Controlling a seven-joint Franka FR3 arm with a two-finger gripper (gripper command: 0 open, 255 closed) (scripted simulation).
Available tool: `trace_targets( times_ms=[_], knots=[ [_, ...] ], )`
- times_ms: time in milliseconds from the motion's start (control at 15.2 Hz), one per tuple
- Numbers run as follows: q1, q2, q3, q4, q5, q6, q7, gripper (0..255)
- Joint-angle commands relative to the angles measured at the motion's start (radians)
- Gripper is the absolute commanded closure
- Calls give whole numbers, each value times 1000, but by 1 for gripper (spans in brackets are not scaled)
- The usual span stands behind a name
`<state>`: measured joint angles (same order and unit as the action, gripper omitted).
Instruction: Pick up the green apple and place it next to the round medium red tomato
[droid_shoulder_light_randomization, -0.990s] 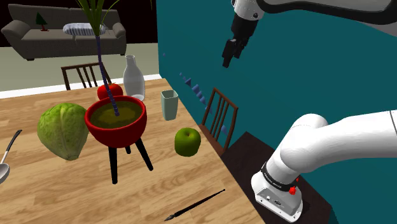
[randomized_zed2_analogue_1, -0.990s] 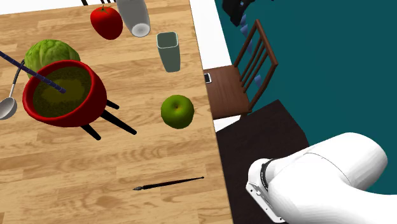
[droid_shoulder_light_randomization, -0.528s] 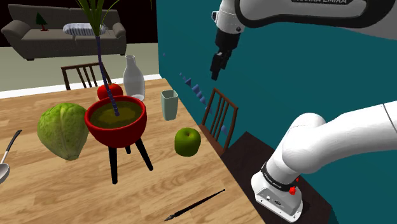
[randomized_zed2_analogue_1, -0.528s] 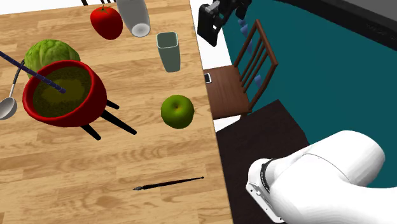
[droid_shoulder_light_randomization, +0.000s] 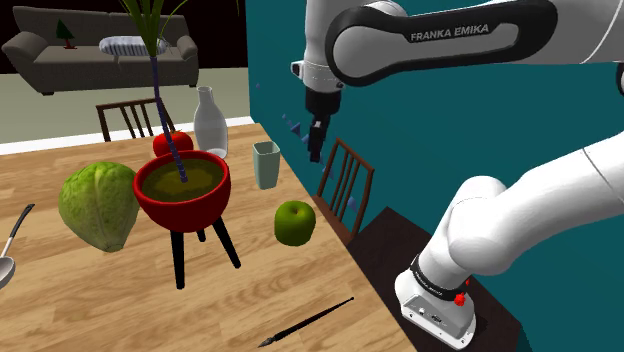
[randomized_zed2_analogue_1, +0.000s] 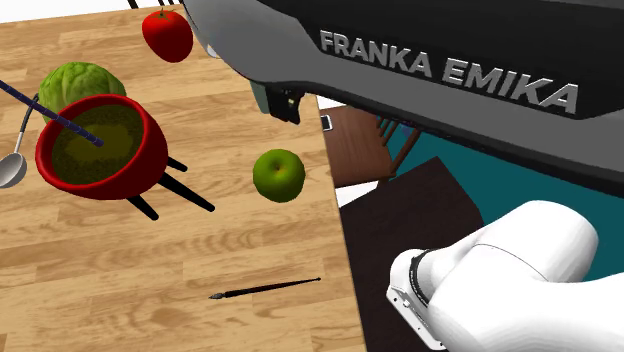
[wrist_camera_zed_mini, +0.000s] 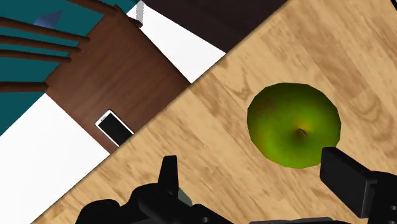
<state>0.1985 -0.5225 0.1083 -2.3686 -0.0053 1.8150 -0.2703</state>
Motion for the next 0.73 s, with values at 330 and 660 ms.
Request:
trace_targets(
  times_ms=[330, 660],
  knots=[
    [95, 137, 57, -24, 54, 63, -90, 0],
    [120, 178, 76, -66, 69, 121, -114, 0]
  ],
)
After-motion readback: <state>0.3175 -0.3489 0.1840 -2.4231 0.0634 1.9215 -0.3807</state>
